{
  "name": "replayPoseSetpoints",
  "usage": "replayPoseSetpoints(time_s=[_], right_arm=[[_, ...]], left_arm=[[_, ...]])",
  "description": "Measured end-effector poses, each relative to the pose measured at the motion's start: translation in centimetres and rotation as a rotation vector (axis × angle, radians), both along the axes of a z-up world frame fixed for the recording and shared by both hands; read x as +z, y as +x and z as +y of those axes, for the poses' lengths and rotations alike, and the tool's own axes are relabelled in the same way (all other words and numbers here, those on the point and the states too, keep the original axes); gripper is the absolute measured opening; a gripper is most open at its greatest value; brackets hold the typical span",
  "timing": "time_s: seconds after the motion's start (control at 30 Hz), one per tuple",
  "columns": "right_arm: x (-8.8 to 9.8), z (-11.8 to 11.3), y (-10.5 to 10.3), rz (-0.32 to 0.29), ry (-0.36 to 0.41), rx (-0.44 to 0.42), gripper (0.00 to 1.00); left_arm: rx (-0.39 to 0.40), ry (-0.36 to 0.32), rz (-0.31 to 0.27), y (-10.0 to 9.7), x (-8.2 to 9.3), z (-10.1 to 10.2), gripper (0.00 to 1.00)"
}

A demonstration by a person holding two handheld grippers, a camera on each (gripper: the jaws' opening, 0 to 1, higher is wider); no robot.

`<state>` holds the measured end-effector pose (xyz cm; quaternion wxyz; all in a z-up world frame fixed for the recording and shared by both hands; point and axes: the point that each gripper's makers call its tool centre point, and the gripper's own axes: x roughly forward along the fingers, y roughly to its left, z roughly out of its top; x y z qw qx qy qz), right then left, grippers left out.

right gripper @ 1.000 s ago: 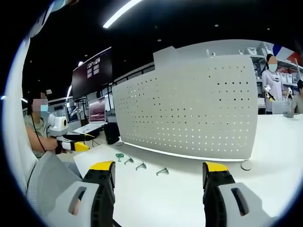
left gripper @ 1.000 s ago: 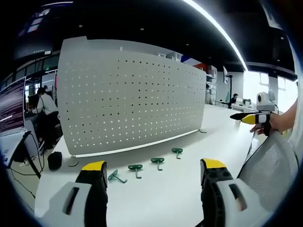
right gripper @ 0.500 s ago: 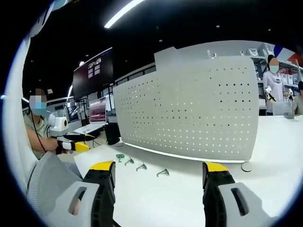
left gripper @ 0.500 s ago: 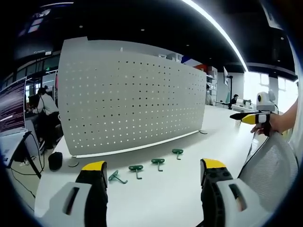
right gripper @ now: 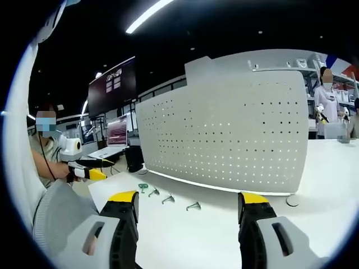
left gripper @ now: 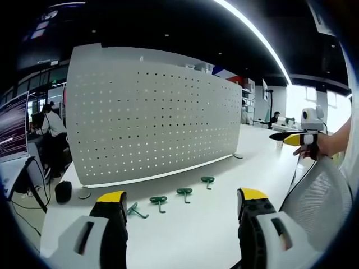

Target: Insert the hook assembly into the mounting plate slot until the hook locks in place.

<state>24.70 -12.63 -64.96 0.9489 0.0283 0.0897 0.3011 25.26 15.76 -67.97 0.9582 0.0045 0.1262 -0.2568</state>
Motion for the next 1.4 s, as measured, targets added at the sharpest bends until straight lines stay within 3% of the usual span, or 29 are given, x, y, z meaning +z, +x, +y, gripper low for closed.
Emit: replayPoseSetpoints(time_s=[1.13, 1.4], right_arm=[[0.9, 0.9, 0.5, -0.01, 0.007, 0.035, 0.66], [1.1, 0.9, 0.8, -0.015, -0.003, 0.038, 0.66]], left_arm=[[-0.023, 0.048, 0.01, 1.3, -0.6, 1.7, 0.8], [-0.075, 0.083, 0.036, 2.3, -1.1, 1.8, 0.8]])
